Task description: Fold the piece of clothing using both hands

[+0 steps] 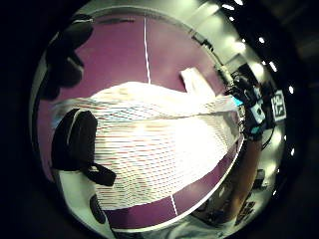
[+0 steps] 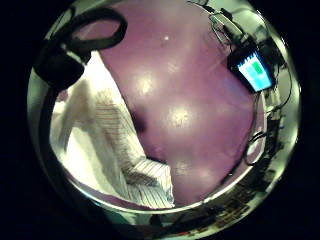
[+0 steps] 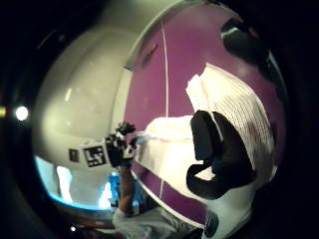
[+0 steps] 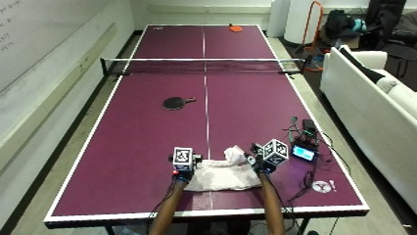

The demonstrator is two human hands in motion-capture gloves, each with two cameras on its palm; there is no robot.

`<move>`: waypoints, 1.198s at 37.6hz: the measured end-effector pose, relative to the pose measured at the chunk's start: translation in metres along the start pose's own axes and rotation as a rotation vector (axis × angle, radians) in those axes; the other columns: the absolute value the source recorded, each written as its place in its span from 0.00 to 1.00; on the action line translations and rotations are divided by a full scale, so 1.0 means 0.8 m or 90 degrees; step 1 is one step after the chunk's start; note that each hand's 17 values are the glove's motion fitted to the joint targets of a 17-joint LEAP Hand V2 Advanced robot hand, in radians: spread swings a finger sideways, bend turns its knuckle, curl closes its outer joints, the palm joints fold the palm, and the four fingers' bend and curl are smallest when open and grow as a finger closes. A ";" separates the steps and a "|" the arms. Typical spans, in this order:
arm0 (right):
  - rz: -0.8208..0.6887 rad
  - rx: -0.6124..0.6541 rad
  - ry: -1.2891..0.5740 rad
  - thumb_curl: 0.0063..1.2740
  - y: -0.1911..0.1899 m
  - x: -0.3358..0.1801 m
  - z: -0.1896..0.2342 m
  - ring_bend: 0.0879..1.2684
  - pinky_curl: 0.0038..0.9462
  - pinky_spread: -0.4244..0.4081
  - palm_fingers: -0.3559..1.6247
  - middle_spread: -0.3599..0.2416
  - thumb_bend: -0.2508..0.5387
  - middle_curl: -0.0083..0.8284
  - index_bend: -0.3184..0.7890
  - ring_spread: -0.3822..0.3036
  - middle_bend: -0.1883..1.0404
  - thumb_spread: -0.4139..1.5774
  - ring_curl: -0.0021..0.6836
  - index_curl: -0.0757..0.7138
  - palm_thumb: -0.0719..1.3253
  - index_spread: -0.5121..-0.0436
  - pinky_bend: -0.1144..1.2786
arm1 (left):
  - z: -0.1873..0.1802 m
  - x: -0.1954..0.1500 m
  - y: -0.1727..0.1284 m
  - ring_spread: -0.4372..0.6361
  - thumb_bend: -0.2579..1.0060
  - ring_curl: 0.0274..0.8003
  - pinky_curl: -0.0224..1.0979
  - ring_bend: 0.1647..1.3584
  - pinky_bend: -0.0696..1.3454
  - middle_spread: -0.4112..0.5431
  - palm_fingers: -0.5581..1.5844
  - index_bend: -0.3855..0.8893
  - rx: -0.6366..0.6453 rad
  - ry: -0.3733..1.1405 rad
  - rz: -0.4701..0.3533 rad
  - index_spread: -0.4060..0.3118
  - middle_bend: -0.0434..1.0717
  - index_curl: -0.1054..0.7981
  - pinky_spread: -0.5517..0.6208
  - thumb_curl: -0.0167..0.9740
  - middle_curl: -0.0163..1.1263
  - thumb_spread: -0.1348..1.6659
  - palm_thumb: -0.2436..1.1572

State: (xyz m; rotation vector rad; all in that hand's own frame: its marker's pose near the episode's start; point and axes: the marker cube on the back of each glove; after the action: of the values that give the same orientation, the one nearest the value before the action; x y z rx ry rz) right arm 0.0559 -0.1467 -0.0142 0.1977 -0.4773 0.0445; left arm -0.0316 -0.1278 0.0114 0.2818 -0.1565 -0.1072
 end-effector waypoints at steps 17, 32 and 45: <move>0.284 -0.110 0.226 0.19 0.134 0.094 -0.003 0.38 0.45 0.64 0.36 0.44 0.24 0.46 0.27 0.48 0.30 0.76 0.54 0.32 0.41 0.40 0.57 | 0.044 0.043 0.072 0.23 0.16 0.47 0.32 0.40 0.28 0.20 0.52 0.43 -0.225 -0.026 0.154 0.35 0.27 0.47 0.60 0.27 0.38 0.79 0.59; 0.283 -0.024 0.398 0.27 0.094 0.117 0.003 0.48 0.35 0.57 0.57 0.32 0.49 0.45 0.64 0.26 0.31 0.80 0.54 0.39 0.67 0.35 0.41 | 0.047 0.097 0.091 0.36 0.19 0.42 0.32 0.35 0.24 0.31 0.51 0.43 -0.307 0.001 0.157 0.36 0.18 0.50 0.74 0.17 0.33 0.89 0.36; 0.316 -0.009 0.231 0.38 0.052 0.073 -0.056 0.46 0.40 0.21 0.78 0.14 0.39 0.55 0.42 0.16 0.43 0.61 0.61 0.47 0.74 0.38 0.45 | 0.046 0.113 0.091 0.41 0.20 0.41 0.32 0.35 0.23 0.33 0.50 0.43 -0.320 0.070 0.153 0.36 0.18 0.51 0.78 0.16 0.31 0.91 0.29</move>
State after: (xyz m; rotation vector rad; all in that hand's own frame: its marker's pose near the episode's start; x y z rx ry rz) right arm 0.1240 -0.0971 -0.0189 0.0505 -0.1551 0.5531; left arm 0.0568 -0.0795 0.0798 -0.2331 -0.0495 0.1075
